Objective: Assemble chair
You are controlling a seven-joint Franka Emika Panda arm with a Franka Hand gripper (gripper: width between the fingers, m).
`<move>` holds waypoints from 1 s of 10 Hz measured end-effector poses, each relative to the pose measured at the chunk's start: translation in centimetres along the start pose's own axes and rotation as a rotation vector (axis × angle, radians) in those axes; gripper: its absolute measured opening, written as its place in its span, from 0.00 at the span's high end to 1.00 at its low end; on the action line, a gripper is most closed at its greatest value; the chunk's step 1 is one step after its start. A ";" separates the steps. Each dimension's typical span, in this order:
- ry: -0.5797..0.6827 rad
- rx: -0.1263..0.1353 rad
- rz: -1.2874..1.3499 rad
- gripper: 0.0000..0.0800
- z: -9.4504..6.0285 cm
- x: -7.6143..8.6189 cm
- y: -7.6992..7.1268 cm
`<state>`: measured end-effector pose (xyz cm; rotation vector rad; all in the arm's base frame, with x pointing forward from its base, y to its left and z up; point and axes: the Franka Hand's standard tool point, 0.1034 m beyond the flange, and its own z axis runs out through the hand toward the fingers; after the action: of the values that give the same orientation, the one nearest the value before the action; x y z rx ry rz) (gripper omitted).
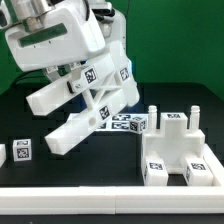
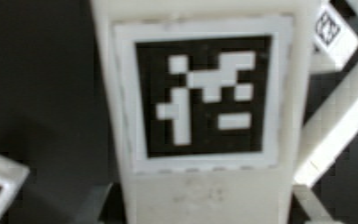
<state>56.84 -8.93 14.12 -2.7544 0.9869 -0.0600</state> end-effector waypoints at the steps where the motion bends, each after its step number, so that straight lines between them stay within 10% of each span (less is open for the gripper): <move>1: 0.021 -0.001 -0.075 0.64 -0.2 1.0 -0.4; 7: 0.152 -0.035 -0.133 0.64 1.3 1.3 0.5; 10: -0.042 -0.072 -0.442 0.64 0.3 1.9 2.6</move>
Offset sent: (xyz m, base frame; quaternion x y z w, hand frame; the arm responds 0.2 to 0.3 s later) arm 0.0000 0.0000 0.0000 0.0000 0.1296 0.0000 0.9916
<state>56.67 -12.06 13.20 -2.9722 0.3613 -0.0363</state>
